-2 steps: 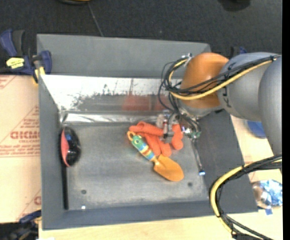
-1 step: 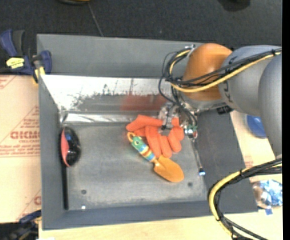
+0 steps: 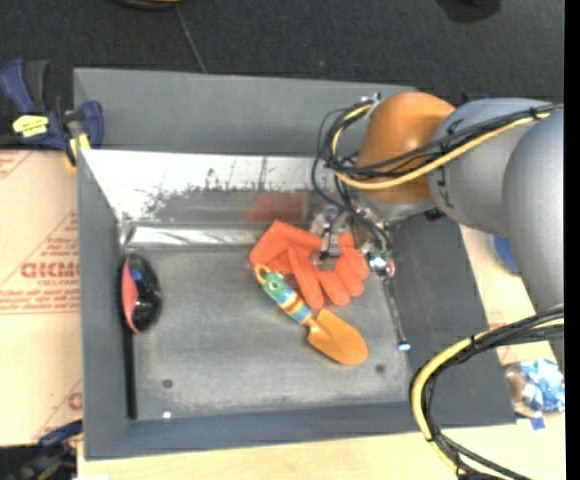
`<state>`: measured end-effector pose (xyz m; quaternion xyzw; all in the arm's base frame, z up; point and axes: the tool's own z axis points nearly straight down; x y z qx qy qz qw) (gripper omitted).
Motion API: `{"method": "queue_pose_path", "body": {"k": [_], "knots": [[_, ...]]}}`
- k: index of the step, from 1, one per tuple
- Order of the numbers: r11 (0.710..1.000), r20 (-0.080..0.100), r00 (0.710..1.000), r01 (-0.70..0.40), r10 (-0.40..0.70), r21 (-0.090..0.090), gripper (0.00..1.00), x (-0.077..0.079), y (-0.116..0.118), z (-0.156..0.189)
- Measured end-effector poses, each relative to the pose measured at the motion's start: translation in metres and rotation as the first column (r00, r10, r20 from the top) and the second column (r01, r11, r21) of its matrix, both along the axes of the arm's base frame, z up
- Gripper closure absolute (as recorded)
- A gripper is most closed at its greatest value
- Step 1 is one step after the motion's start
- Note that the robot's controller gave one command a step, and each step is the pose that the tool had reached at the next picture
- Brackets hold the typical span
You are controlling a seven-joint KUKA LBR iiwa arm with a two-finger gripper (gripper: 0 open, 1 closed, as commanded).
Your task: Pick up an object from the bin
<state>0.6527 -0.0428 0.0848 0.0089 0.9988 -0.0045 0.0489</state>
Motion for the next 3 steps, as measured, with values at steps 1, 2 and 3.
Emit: {"method": "queue_pose_path", "body": {"k": [1, 2, 3], "knots": [[0.995, -0.011, 0.995, 0.102, -0.102, 0.010, 1.00, -0.008, 0.001, 0.056], [0.982, 0.015, 0.982, 0.187, -0.187, 0.023, 1.00, -0.002, 0.001, 0.020], [0.996, -0.015, 0.996, -0.088, 0.088, -0.016, 0.00, -0.008, 0.037, -0.012]]}}
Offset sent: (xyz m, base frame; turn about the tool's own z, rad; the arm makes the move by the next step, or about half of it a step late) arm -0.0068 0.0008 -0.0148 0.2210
